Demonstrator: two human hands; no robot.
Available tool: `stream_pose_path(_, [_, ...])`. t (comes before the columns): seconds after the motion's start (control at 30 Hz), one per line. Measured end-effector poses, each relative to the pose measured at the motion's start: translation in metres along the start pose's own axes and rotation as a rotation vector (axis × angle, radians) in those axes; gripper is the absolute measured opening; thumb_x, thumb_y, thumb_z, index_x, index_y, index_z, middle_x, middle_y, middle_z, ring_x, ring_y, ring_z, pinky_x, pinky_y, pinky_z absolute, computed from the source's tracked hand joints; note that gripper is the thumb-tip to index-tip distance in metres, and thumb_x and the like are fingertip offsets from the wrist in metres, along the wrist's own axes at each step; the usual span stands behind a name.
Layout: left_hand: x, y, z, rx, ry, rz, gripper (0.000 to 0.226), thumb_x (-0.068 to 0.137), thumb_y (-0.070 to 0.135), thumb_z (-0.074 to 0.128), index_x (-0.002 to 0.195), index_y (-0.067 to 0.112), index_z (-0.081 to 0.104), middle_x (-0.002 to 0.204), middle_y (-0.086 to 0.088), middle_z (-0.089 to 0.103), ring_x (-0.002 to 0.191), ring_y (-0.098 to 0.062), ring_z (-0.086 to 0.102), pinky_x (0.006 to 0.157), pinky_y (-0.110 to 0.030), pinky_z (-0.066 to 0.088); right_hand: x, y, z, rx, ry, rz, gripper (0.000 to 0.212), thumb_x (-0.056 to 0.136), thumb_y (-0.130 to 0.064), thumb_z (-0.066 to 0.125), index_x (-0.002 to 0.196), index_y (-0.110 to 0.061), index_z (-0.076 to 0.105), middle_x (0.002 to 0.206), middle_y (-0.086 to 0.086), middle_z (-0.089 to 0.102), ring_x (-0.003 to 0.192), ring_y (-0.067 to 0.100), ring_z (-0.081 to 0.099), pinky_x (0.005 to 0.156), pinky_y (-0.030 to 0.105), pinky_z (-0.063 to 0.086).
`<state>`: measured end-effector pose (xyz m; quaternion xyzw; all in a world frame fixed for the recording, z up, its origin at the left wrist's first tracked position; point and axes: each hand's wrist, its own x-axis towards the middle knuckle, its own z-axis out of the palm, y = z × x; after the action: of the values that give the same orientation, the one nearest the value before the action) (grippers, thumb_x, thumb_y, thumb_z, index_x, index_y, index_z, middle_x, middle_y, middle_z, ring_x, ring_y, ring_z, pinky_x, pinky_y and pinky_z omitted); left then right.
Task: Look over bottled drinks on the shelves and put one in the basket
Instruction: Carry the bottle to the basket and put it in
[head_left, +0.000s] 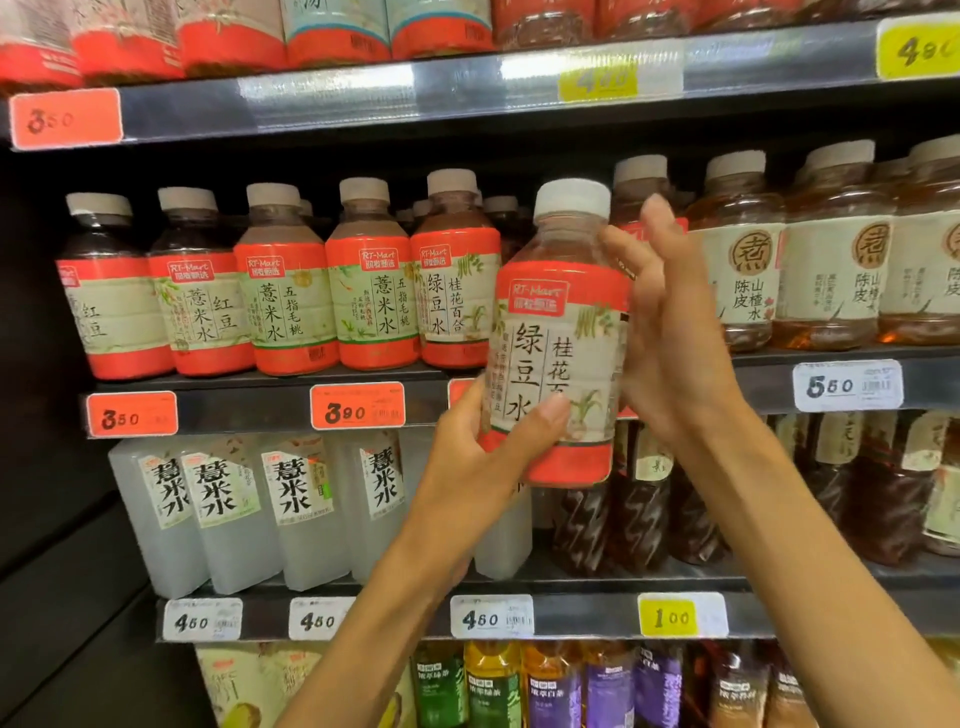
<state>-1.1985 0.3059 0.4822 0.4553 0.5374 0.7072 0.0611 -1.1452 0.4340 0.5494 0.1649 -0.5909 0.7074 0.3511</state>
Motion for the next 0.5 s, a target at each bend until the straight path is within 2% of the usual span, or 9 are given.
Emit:
stream_pose_path(0.07, [-0.014, -0.006, -0.001, -0.115, -0.089, -0.138, 0.067, 0.061, 0.055, 0.080, 0.117, 0.022, 0.061, 0.113, 0.001, 0.072, 0.107, -0.014, 0.067, 0.083, -0.023, 0.054, -0.001, -0.005, -0.006, 0.073, -0.057, 0.103, 0.046, 0.087, -0.050, 0.044, 0.108, -0.013, 0.063, 0.099, 0.008, 0.071, 0.097, 0.026, 0.067, 0.080, 0.034, 0.057])
stream_pose_path(0.13, [-0.028, -0.014, 0.004, -0.222, -0.152, -0.279, 0.086, 0.052, 0.061, 0.084, 0.122, 0.017, 0.058, 0.116, -0.004, 0.071, 0.109, -0.017, 0.067, 0.088, -0.029, 0.055, -0.007, -0.002, -0.010, 0.032, -0.103, 0.143, 0.043, 0.090, -0.045, 0.046, 0.109, -0.009, 0.060, 0.091, 0.008, 0.073, 0.090, 0.026, 0.070, 0.076, 0.034, 0.056])
stream_pose_path(0.2, [-0.038, -0.024, 0.012, -0.378, -0.128, -0.390, 0.097, 0.044, 0.056, 0.090, 0.124, 0.014, 0.056, 0.117, -0.007, 0.070, 0.110, -0.019, 0.066, 0.094, -0.033, 0.054, -0.018, 0.006, -0.017, 0.013, -0.082, 0.158, 0.037, 0.091, -0.041, 0.051, 0.101, -0.006, 0.060, 0.082, 0.006, 0.073, 0.083, 0.023, 0.070, 0.073, 0.032, 0.055])
stream_pose_path(0.3, [-0.048, -0.041, 0.026, -0.677, -0.090, -0.473, 0.077, 0.051, 0.044, 0.092, 0.118, 0.014, 0.068, 0.122, -0.011, 0.068, 0.111, -0.023, 0.065, 0.093, -0.036, 0.054, -0.040, 0.015, -0.033, -0.019, 0.085, 0.135, 0.028, 0.091, -0.038, 0.055, 0.089, -0.011, 0.061, 0.079, 0.007, 0.072, 0.077, 0.020, 0.068, 0.076, 0.034, 0.056])
stream_pose_path(0.4, [-0.058, -0.057, 0.041, -0.816, -0.137, -0.564, 0.071, 0.063, 0.043, 0.084, 0.124, 0.015, 0.065, 0.131, -0.014, 0.061, 0.113, -0.029, 0.061, 0.090, -0.039, 0.055, -0.074, 0.021, -0.047, -0.026, 0.251, 0.125, 0.021, 0.092, -0.032, 0.059, 0.079, -0.016, 0.065, 0.083, 0.009, 0.070, 0.081, 0.024, 0.064, 0.086, 0.043, 0.051])
stream_pose_path(0.43, [-0.063, -0.064, 0.047, -0.847, -0.135, -0.621, 0.068, 0.064, 0.044, 0.082, 0.123, 0.015, 0.066, 0.130, -0.014, 0.062, 0.109, -0.029, 0.063, 0.086, -0.039, 0.056, -0.089, 0.024, -0.054, -0.028, 0.304, 0.120, 0.018, 0.090, -0.030, 0.062, 0.080, -0.016, 0.066, 0.083, 0.008, 0.070, 0.082, 0.024, 0.064, 0.086, 0.043, 0.050])
stream_pose_path(0.5, [-0.074, -0.079, 0.062, -0.934, -0.092, -0.790, 0.065, 0.062, 0.043, 0.078, 0.119, 0.013, 0.069, 0.123, -0.016, 0.065, 0.097, -0.031, 0.066, 0.077, -0.039, 0.055, -0.123, 0.026, -0.068, -0.063, 0.406, 0.104, 0.015, 0.085, -0.027, 0.065, 0.091, -0.013, 0.064, 0.084, 0.006, 0.072, 0.081, 0.019, 0.067, 0.079, 0.034, 0.054])
